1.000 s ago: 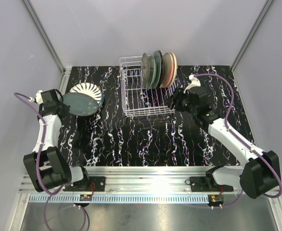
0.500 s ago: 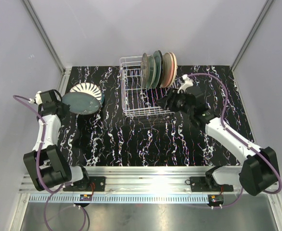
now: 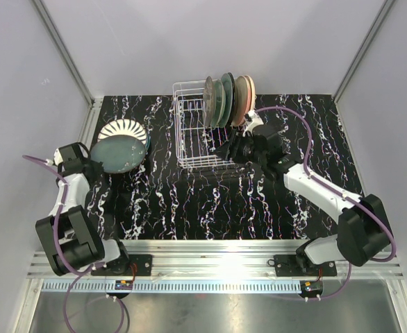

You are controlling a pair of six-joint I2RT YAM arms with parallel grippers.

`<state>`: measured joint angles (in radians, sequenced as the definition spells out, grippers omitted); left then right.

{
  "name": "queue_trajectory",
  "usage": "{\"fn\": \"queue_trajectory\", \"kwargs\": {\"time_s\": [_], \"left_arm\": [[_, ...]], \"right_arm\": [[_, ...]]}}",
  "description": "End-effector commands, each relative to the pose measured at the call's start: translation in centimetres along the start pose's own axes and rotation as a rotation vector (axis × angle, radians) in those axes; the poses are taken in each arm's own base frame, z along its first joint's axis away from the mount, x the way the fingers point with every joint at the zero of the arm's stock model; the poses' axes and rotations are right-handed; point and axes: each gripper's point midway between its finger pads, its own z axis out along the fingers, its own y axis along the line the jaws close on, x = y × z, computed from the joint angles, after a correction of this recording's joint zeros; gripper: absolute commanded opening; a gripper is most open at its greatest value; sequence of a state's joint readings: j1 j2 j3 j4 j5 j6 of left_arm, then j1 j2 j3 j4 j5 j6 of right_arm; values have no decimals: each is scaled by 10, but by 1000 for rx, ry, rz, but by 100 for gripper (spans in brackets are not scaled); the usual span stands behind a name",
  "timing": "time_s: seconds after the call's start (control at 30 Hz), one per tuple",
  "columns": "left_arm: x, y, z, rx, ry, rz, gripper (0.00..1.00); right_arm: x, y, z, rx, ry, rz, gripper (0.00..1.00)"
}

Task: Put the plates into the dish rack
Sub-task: Pass the plate from the left arm to the right

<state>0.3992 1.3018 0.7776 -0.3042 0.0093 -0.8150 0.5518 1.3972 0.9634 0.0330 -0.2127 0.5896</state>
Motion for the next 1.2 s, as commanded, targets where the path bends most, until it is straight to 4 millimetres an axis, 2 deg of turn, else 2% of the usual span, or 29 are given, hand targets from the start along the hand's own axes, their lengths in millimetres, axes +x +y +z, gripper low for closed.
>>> {"fn": "queue_trajectory", "kwargs": {"time_s": [0.0, 0.17, 0.57, 0.8, 1.07, 1.17], "left_arm": [[-7, -11, 1, 61, -20, 0, 0], [-5, -11, 8, 57, 10, 2, 0], [-2, -7, 13, 68, 55, 20, 14], [-5, -10, 7, 92, 43, 22, 31], [-2, -11, 8, 126, 62, 6, 64], [1, -15, 10, 161, 71, -12, 70]], "right_arm": [[-22, 24, 1, -67, -49, -17, 58], [-20, 18, 3, -44, -40, -34, 59], [-13, 20, 10, -73, -8, -7, 60], [-8, 22, 14, -94, 13, 12, 60], [-6, 24, 16, -111, 19, 21, 61], [-4, 24, 16, -116, 20, 21, 61]]}}
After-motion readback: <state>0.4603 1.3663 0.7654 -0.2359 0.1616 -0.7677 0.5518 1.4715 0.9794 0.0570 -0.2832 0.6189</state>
